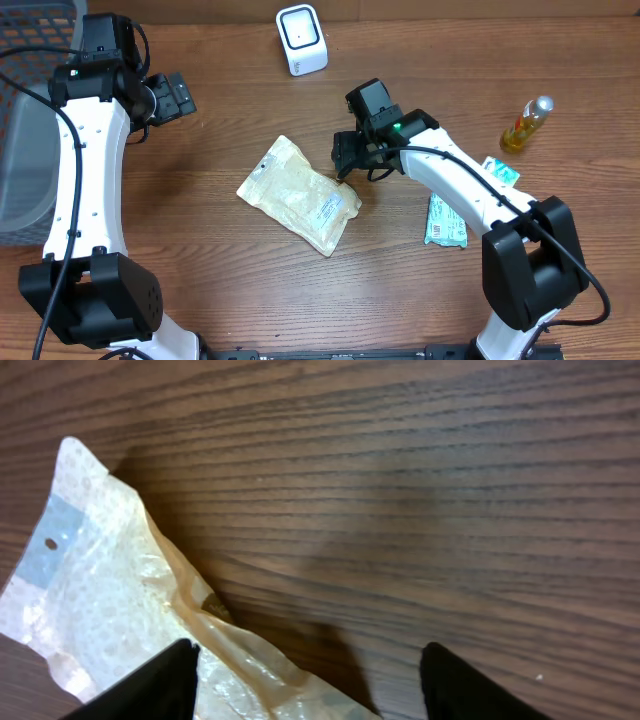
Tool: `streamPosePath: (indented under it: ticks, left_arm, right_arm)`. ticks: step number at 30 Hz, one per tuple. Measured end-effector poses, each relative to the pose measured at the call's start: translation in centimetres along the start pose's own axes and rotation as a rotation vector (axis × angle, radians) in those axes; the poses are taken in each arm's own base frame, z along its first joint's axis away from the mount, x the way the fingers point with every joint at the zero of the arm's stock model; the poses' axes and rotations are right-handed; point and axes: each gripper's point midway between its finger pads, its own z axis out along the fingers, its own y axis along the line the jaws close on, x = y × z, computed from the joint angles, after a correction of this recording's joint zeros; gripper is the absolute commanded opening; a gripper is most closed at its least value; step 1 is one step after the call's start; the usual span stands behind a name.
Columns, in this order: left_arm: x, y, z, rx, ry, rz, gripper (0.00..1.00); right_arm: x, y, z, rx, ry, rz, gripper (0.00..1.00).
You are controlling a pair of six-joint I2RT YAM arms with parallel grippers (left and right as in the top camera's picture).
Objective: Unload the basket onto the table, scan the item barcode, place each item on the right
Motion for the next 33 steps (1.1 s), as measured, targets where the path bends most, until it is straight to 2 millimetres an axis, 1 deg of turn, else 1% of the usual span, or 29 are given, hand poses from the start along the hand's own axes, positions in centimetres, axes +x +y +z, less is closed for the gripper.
streamPosePath:
  ticks: [4,6,8,9,10,11,13,15,17,20,21,22,23,24,25,27,28,33]
  left_arm:
    - [-0.1,0.0,0.0,0.001,-0.004,-0.001,1.00]
    - [-0.3,-0.3,0.0,0.017,-0.010,-0.002,0.99]
    - [0.0,-1.1,0.0,0.062,0.005,-0.001,1.00]
    - [0.4,-1.9,-0.1,0.109,0.027,-0.001,1.00]
    - [1.1,-2.4,-0.2,0.137,0.056,0.003,1.00]
    - [2.0,-2.7,-0.3,0.153,0.097,0.004,1.00]
    - [4.1,-3.4,-0.3,0.168,0.181,0.013,1.00]
    - [6.1,-4.4,0.1,0.174,0.248,0.040,1.00]
    - [8.0,-5.5,1.0,0.177,0.298,0.075,1.00]
    - [10.8,-7.5,3.0,0.188,0.348,0.137,1.00]
    - [11.5,-8.0,3.5,0.192,0.359,0.154,0.94]
    - [12.1,-8.6,4.1,0.198,0.360,0.173,0.52]
    - [12.6,-9.1,4.4,0.203,0.366,0.189,0.30]
    - [12.8,-9.6,4.7,0.209,0.365,0.196,0.14]
    - [12.9,-10.0,4.9,0.218,0.356,0.204,0.06]
    - [13.1,-10.7,4.8,0.224,0.352,0.209,0.04]
    - [13.3,-10.9,4.8,0.222,0.354,0.206,0.04]
    - [14.6,-11.5,4.9,0.177,0.366,0.185,0.04]
  right_arm:
    - [0.1,-0.6,-0.1,-0.020,0.022,-0.049,0.85]
    - [0.3,-1.1,-0.2,-0.034,0.041,-0.069,0.88]
    - [0.3,-1.7,-0.3,-0.045,0.056,-0.085,0.91]
    - [0.3,-2.0,-0.3,-0.047,0.062,-0.089,0.91]
    - [0.4,-2.4,-0.4,-0.047,0.068,-0.089,0.93]
    - [0.4,-2.6,-0.4,-0.047,0.071,-0.089,1.00]
    - [0.3,-2.9,-0.5,-0.050,0.074,-0.086,1.00]
    - [0.2,-3.1,-0.5,-0.052,0.072,-0.090,1.00]
    - [0.1,-3.0,-0.5,-0.055,0.069,-0.094,1.00]
    - [0.0,-3.0,-0.5,-0.059,0.063,-0.100,1.00]
    - [0.0,-2.9,-0.5,-0.061,0.062,-0.106,1.00]
    - [0.0,-2.9,-0.5,-0.067,0.064,-0.118,1.00]
    - [0.1,-2.7,-0.5,-0.078,0.067,-0.132,1.00]
    - [0.1,-2.6,-0.6,-0.094,0.070,-0.146,1.00]
    - [0.2,-2.4,-0.6,-0.112,0.074,-0.157,1.00]
    - [0.4,-2.2,-0.9,-0.182,0.091,-0.190,1.00]
    - [0.4,-2.2,-1.0,-0.188,0.093,-0.191,1.00]
    - [0.6,-2.5,-1.6,-0.274,0.108,-0.229,0.97]
